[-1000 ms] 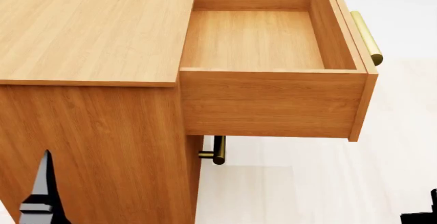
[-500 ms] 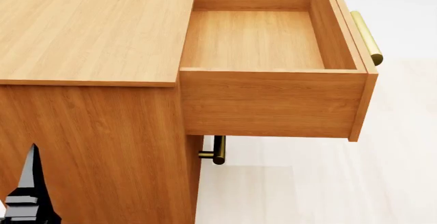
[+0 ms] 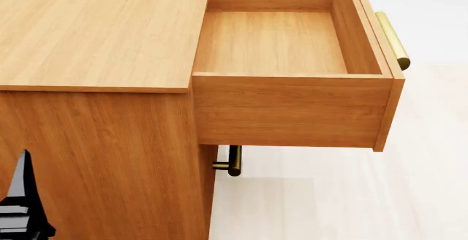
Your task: Put the bowl on top of the cabinet.
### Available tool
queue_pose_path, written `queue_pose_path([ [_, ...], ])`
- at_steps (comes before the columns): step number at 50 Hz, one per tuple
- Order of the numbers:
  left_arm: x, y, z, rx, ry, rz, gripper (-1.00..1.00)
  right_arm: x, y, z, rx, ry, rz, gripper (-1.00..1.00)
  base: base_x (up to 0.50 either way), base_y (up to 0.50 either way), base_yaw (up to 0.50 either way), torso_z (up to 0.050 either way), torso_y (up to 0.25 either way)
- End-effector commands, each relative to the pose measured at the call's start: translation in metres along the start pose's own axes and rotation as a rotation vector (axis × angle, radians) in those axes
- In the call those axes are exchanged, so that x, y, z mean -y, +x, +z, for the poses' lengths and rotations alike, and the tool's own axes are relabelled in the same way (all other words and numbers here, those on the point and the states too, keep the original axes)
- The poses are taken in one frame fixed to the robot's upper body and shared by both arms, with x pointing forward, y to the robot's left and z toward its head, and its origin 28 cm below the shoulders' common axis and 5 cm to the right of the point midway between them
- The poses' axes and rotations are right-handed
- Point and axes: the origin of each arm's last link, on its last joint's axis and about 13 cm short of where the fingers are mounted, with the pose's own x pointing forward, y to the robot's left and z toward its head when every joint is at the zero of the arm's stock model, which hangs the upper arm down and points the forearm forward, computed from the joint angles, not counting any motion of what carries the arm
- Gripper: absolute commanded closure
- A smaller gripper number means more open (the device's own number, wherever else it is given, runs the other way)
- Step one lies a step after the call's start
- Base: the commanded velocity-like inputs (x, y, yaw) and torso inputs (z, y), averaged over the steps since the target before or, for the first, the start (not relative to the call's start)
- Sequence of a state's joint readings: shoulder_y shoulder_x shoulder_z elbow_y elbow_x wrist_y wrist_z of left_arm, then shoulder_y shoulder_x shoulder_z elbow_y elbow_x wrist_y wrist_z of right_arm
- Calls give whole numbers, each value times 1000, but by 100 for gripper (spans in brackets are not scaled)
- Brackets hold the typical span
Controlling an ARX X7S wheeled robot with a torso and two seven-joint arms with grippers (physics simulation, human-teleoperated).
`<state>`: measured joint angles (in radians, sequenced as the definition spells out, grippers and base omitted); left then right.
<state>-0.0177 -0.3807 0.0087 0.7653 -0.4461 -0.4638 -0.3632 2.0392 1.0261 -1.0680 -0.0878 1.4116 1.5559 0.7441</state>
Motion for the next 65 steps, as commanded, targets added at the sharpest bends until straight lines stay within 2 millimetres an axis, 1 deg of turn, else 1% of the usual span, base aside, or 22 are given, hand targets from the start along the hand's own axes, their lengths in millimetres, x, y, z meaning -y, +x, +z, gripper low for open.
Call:
queue_pose_path([
  [1,-3,2,-2,-2,7,5,-100,25,-19,31,44,-34,-105,100,0,0,0,0,0],
  [5,-1,4,-5,-16,17,1,-100,28,-22,41,68,-45,-114,100,0,0,0,0,0],
  [12,-2,7,-9,-25,35,14,-100,32,-19,56,100,-59,-124,100,0,0,0,0,0],
  [20,-2,7,-9,-31,40,9,-100,43,-20,89,152,-76,-131,100,0,0,0,0,1],
  [21,-3,6,-8,-31,28,7,-100,43,-20,93,158,-80,-131,100,0,0,0,0,0],
  [23,-4,7,-8,-30,27,7,-100,43,-21,96,162,-79,-129,100,0,0,0,0,0],
  [30,-3,8,-10,-45,16,-16,-100,34,-25,116,188,-81,-115,100,0,0,0,0,0],
  [36,-6,9,-10,-48,5,-9,-100,23,-21,139,222,-111,-98,100,0,0,0,0,0],
  [38,-5,9,-11,-49,6,-12,-100,17,-19,143,229,-121,-90,100,0,0,0,0,0],
  [40,-5,9,-10,-47,5,-16,-100,8,-14,153,243,-145,-73,100,0,0,0,0,0],
  [42,-5,8,-9,-44,5,-17,-100,3,-12,158,251,-151,-63,100,0,0,0,0,5],
  [43,-6,8,-9,-42,4,-14,-100,-4,-8,165,268,-164,-46,100,0,0,0,0,0],
  [44,-6,8,-9,-41,4,-13,-100,-6,-7,168,272,-172,-41,100,0,0,0,0,0],
  [45,-7,8,-8,-40,4,-11,-100,-4,-9,188,305,-204,-21,100,0,0,0,0,0],
  [46,-7,8,-8,-40,4,-11,-100,-5,-4,191,298,-206,-16,100,0,0,0,0,0],
  [47,-7,8,-8,-39,4,-11,-100,-12,-2,197,310,-243,-11,100,0,0,0,0,0],
  [48,-7,8,-8,-39,4,-11,-100,-15,-1,201,312,-239,2,100,0,0,0,0,0],
  [49,-7,8,-8,-39,3,-12,-100,-22,0,207,323,-258,13,100,0,0,0,0,0],
  [53,-6,6,-6,-37,5,-22,-100,-40,1,221,359,-302,50,100,0,0,0,0,0],
  [56,-6,6,-6,-38,4,-24,-100,-49,3,227,375,-320,67,100,0,0,0,0,0],
  [59,-6,7,-7,-39,3,-23,-100,-55,3,228,392,-327,81,100,0,0,0,0,0],
  [65,-5,9,-9,-46,6,-26,-100,-66,-1,232,459,-319,129,100,0,0,0,0,2],
])
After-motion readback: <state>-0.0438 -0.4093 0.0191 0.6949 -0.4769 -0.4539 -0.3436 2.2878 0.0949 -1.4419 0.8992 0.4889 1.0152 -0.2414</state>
